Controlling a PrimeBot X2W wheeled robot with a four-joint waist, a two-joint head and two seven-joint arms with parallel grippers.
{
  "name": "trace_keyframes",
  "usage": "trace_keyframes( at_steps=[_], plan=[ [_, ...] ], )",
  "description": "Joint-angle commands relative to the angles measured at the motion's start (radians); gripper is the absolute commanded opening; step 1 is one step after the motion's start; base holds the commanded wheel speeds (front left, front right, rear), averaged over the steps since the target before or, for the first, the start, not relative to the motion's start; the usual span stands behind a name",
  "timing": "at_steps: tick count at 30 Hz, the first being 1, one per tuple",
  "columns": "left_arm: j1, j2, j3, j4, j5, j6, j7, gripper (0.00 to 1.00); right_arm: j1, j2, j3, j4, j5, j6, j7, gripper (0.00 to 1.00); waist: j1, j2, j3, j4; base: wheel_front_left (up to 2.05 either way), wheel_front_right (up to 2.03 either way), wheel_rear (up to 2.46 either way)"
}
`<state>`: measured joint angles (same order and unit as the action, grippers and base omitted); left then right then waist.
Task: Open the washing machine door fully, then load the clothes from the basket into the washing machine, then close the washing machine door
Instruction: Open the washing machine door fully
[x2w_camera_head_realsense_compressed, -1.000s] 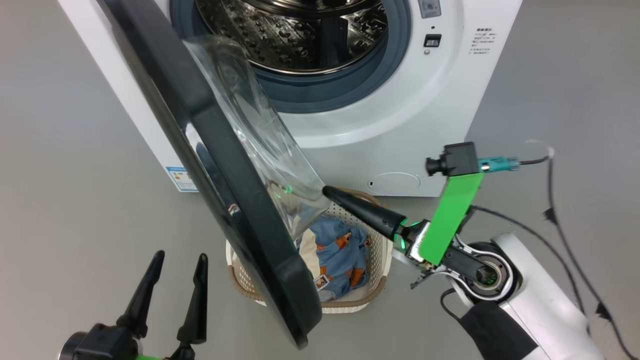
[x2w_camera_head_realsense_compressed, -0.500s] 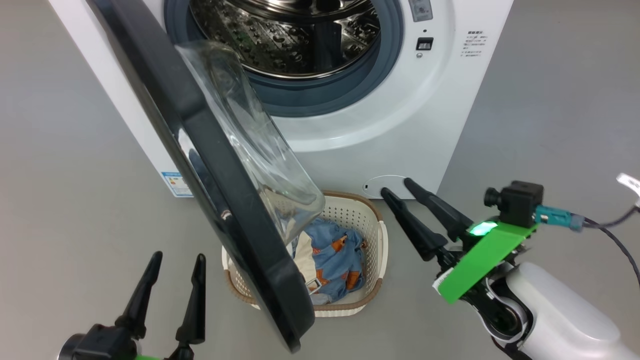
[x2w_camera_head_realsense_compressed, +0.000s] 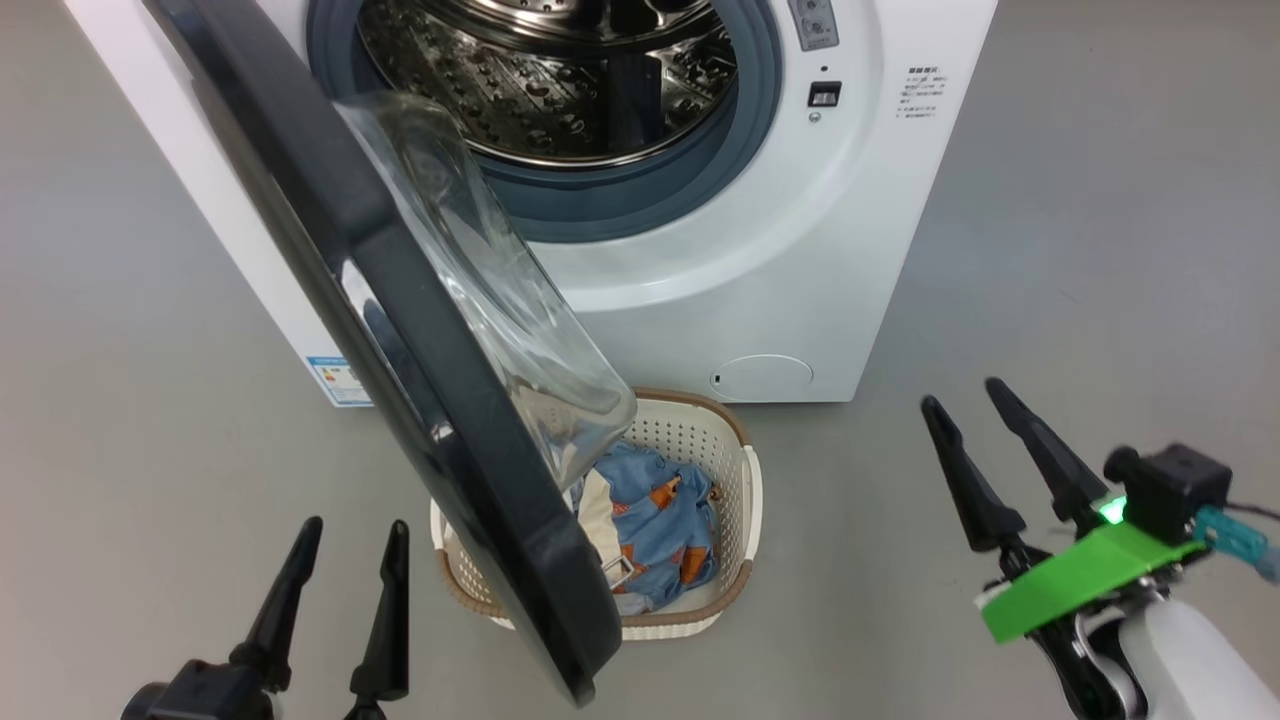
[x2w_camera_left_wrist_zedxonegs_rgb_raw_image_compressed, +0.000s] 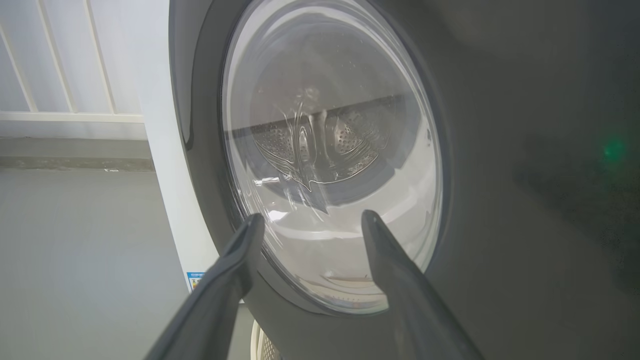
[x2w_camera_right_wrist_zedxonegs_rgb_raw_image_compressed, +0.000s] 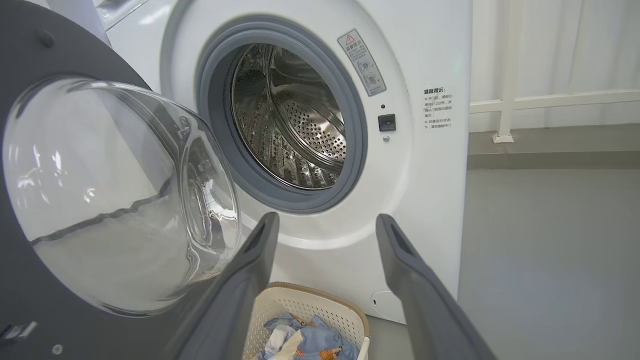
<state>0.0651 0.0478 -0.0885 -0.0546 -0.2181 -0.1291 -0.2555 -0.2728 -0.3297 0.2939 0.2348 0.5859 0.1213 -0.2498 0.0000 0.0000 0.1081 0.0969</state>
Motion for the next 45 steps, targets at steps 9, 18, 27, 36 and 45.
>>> trace_keyframes(
  at_steps=[9,18,27,36,45],
  plan=[
    [-0.024,0.003,0.037,-0.019,-0.004,-0.002,-0.006,1.00,0.141,0.083,-0.167,-0.108,-0.212,0.009,-0.012,1.00,0.0000,0.0000,0.019,-0.007,0.00,0.00,0.00],
    [-0.026,0.003,0.042,-0.018,-0.003,-0.002,-0.006,1.00,0.254,0.155,-0.316,-0.175,-0.293,0.009,-0.012,1.00,0.0000,0.0000,0.024,-0.004,0.00,0.00,0.00],
    [-0.019,0.003,0.050,-0.017,0.000,-0.002,-0.006,1.00,0.331,0.196,-0.390,-0.190,-0.341,0.009,-0.012,1.00,0.0000,0.0000,0.017,-0.015,0.00,0.00,0.00],
    [-0.004,0.003,0.067,-0.014,0.003,-0.002,-0.006,1.00,0.366,0.233,-0.399,-0.185,-0.350,0.009,-0.012,1.00,0.0000,0.0000,-0.001,-0.039,0.00,0.00,0.00],
    [0.001,0.004,0.079,-0.009,0.006,-0.002,-0.006,1.00,0.378,0.243,-0.389,-0.184,-0.349,0.009,-0.012,1.00,0.0000,0.0000,-0.016,-0.060,0.00,0.00,0.00]
  ],
)
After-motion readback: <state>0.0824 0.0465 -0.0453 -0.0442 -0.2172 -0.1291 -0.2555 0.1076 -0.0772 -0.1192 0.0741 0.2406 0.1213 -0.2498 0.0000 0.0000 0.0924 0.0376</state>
